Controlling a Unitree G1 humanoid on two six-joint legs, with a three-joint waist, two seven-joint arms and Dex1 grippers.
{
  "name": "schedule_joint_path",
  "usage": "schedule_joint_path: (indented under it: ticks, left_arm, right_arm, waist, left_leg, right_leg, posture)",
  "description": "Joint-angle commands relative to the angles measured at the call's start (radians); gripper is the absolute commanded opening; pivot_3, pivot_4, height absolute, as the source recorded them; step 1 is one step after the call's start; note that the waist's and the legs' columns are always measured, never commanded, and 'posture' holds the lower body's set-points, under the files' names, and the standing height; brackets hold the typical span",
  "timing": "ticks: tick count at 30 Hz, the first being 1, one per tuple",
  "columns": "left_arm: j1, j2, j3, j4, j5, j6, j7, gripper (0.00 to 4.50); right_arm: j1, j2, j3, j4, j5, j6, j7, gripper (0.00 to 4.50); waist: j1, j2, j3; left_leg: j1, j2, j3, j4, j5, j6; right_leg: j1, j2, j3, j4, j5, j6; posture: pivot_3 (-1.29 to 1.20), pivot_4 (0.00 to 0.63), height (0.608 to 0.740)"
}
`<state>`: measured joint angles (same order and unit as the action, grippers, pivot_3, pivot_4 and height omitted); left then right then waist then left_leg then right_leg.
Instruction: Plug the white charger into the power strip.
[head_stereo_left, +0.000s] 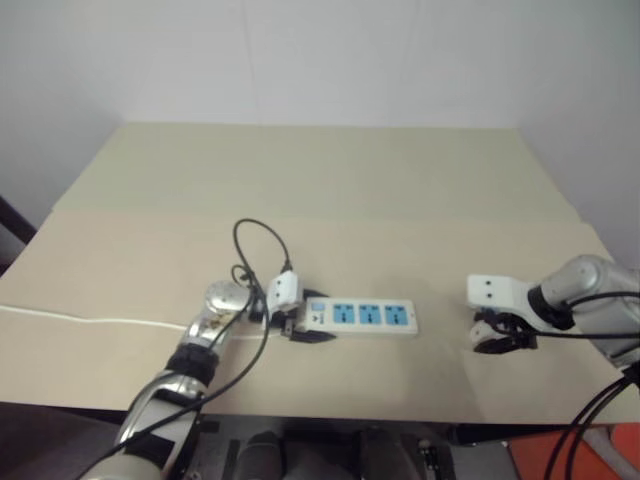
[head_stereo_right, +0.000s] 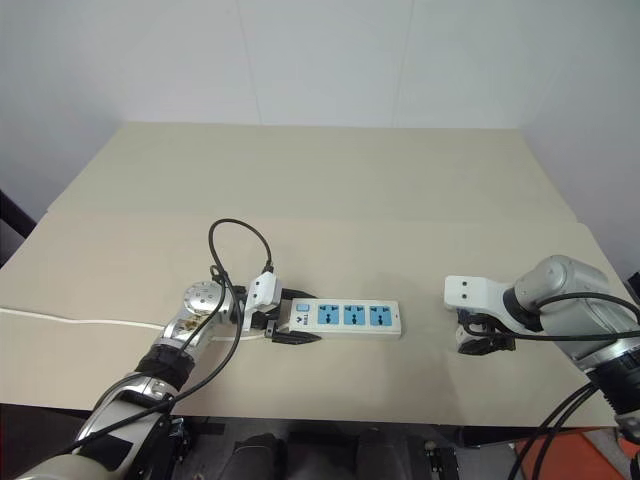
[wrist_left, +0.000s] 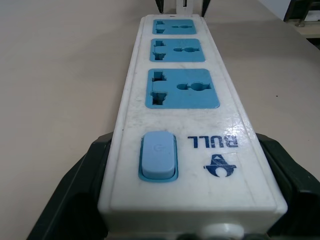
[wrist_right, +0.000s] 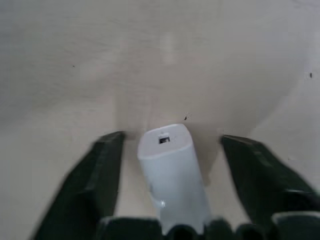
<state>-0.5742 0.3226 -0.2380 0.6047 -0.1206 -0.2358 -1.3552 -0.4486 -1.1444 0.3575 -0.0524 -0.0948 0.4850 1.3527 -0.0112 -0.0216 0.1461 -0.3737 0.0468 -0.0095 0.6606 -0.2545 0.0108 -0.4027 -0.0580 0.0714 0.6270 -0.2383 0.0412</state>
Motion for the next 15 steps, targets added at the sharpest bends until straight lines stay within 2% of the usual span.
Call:
schedule_joint_path:
  ticks: [1,3,4,9,12,15]
  left_arm:
    - [0.017,0.013,-0.022,-0.008,0.026,0.009,0.009,3.33]
    - [0.017,0.014,-0.021,-0.009,0.025,0.009,0.012,3.33]
    - [0.016,0.015,-0.021,-0.009,0.025,0.01,0.013,3.33]
    - [0.012,0.019,-0.022,-0.004,0.028,0.004,0.016,3.33]
    - [0.007,0.021,-0.02,-0.001,0.025,0.005,0.012,3.33]
    - [0.001,0.024,-0.023,0.008,0.025,-0.001,0.002,3.33]
  right_arm:
    - [-0.011,0.0,-0.004,-0.012,-0.017,-0.005,0.013,2.1]
    - [-0.011,-0.001,-0.004,-0.013,-0.022,-0.013,0.018,1.39]
    - [-0.009,-0.003,-0.006,-0.015,-0.024,-0.015,0.021,1.17]
    - [-0.013,-0.005,-0.06,-0.049,0.001,-0.017,0.006,1.17]
    - [-0.062,0.036,-0.133,-0.07,0.073,0.045,-0.013,1.17]
    - [-0.131,0.131,-0.264,-0.103,0.228,0.14,-0.044,1.17]
  waist:
    - [-0.001,0.0,0.0]
    - [-0.001,0.0,0.0]
    - [-0.001,0.0,0.0]
    - [-0.001,0.0,0.0]
    - [-0.002,0.0,0.0]
    - [-0.005,0.0,0.0]
  left_leg:
    - [0.0,0.0,0.0,0.0,0.0,0.0]
    - [0.001,0.0,0.0,0.0,0.0,0.0]
    - [0.001,0.0,0.0,0.0,0.0,0.0]
    - [0.001,0.0,0.0,0.0,0.0,0.0]
    - [0.001,0.0,0.0,0.0,0.0,0.0]
    - [0.001,0.0,0.0,0.0,0.0,0.0]
  right_leg:
    - [0.0,0.0,0.0,0.0,0.0,0.0]
    - [0.001,0.0,0.0,0.0,0.0,0.0]
    - [0.001,0.0,0.0,0.0,0.0,0.0]
    - [0.001,0.0,0.0,0.0,0.0,0.0]
    - [0.001,0.0,0.0,0.0,0.0,0.0]
    - [0.001,0.0,0.0,0.0,0.0,0.0]
  posture:
    - [0.0,0.15,0.74]
    - [0.0,0.15,0.74]
    - [0.0,0.15,0.74]
    - [0.0,0.15,0.74]
    - [0.0,0.15,0.74]
    - [0.0,0.15,0.74]
